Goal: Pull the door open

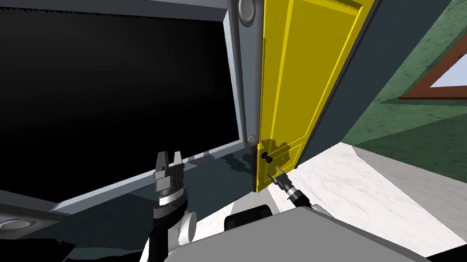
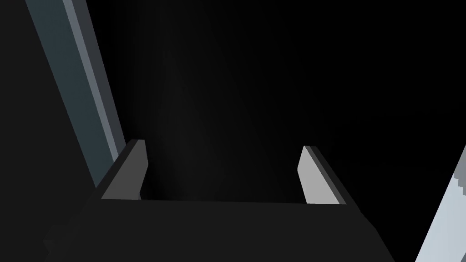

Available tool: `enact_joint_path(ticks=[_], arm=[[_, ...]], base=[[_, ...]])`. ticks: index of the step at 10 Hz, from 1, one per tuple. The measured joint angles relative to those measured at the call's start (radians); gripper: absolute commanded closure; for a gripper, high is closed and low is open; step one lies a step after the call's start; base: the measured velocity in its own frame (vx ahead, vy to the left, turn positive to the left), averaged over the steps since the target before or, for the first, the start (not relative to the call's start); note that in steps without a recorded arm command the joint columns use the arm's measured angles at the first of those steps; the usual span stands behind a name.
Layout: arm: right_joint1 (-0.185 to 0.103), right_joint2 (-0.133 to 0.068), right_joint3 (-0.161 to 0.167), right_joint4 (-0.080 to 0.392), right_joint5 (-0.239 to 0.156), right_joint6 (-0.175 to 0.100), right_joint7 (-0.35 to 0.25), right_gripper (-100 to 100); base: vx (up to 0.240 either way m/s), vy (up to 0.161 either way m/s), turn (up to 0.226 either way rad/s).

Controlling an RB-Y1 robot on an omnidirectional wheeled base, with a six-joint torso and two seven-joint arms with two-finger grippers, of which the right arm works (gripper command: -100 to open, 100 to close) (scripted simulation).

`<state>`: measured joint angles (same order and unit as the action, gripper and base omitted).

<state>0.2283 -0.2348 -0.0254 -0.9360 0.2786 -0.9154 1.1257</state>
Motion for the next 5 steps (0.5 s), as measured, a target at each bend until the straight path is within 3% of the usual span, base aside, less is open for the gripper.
enact_joint_path(ticks=[1,2,3,4,5], arm=[[-0.011,-0.006,-0.009,0.03,-0.008,-0.015,0.001,-100],[-0.014,-0.021,-0.026,0.073,-0.025,-0.046,0.001,-100],[-0.017,-0.042,-0.042,0.114,-0.04,-0.082,-0.005,-100],[-0.003,-0.047,-0.045,0.093,-0.044,-0.081,-0.011,-100],[0.018,-0.066,-0.059,0.084,-0.06,-0.083,-0.021,-100]], base=[[0.112,0.042,0.266],[0.145,0.03,0.199],[0.08,0.022,0.045],[0.146,0.059,0.277],[0.136,0.026,0.117]])
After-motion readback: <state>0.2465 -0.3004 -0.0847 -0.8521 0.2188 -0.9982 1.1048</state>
